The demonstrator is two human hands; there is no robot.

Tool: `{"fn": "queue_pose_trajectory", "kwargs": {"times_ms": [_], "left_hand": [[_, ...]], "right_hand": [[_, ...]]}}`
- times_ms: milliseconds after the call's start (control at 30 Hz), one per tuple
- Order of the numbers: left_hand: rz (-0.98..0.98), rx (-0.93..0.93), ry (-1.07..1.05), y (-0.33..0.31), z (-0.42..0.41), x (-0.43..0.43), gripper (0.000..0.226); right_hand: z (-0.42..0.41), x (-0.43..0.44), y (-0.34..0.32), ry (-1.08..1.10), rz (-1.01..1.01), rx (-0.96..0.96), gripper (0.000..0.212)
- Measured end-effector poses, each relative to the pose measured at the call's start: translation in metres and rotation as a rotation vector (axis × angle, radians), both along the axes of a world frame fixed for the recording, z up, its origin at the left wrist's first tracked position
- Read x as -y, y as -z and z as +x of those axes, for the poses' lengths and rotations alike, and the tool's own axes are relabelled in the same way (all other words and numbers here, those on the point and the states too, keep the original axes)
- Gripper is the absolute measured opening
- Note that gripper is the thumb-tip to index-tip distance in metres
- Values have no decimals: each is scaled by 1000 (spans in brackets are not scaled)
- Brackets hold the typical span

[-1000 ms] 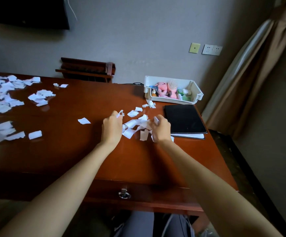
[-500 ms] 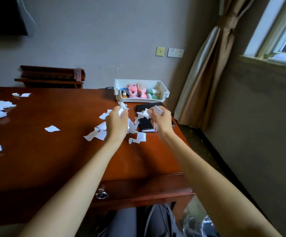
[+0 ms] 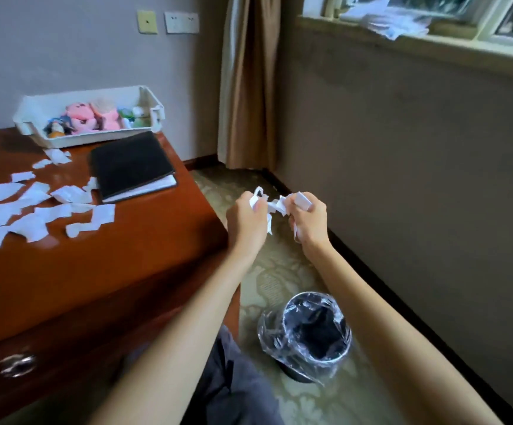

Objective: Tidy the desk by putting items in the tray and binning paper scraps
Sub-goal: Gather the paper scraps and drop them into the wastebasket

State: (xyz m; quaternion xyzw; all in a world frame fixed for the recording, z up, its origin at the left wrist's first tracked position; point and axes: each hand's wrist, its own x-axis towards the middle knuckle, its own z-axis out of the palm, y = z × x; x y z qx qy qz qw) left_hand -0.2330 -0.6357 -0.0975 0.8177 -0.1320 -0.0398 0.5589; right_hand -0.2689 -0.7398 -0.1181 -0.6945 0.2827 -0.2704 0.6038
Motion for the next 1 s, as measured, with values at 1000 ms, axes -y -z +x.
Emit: {"fn": "queue_pose_trajectory", "kwargs": {"times_ms": [1000], "left_hand": [[838, -550, 486, 362, -15, 212, 30]], "right_hand": [[-60, 173, 389, -70, 17, -1021, 19]]}}
